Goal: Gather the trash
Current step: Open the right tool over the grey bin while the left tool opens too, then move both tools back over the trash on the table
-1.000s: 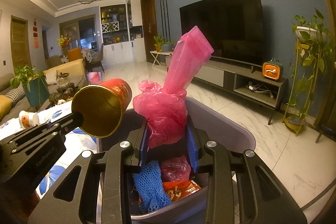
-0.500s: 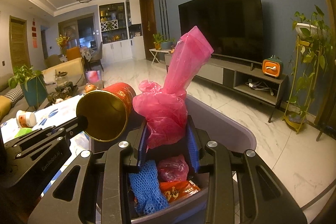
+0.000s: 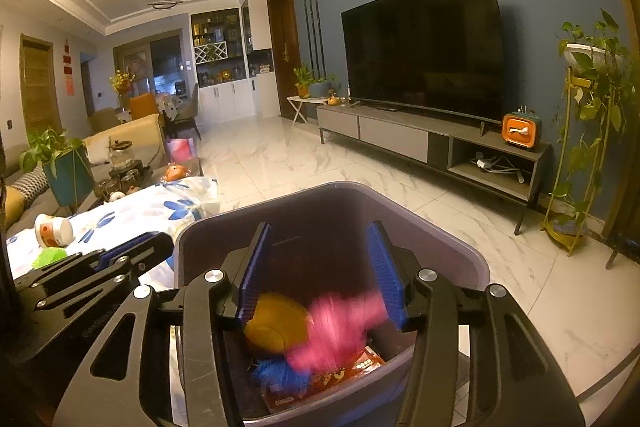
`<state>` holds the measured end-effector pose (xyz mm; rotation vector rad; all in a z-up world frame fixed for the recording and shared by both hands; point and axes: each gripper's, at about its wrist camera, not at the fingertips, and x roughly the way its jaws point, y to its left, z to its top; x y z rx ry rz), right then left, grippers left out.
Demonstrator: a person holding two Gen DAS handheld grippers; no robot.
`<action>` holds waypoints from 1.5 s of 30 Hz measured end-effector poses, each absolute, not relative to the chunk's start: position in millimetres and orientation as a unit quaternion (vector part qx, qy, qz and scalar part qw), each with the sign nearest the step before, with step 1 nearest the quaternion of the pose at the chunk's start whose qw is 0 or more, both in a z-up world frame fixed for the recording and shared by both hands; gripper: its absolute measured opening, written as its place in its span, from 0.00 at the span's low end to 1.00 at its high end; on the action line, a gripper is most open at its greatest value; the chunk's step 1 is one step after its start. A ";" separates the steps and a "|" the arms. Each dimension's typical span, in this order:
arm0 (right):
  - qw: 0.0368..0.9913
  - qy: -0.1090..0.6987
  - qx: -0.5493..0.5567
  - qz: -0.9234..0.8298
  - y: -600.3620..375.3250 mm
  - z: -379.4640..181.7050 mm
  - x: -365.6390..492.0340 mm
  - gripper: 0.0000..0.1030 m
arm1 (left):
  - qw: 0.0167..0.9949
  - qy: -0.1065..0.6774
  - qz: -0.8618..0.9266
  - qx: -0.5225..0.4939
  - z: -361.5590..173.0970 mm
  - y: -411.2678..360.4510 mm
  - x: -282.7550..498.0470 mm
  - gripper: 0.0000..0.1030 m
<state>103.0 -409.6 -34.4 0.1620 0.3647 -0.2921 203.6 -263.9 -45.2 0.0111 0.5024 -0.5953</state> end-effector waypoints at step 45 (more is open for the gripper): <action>0.959 0.265 0.001 0.098 -110.7 -57.6 203.9 0.73 | 0.973 0.183 0.109 -0.083 -19.5 107.8 164.4 0.83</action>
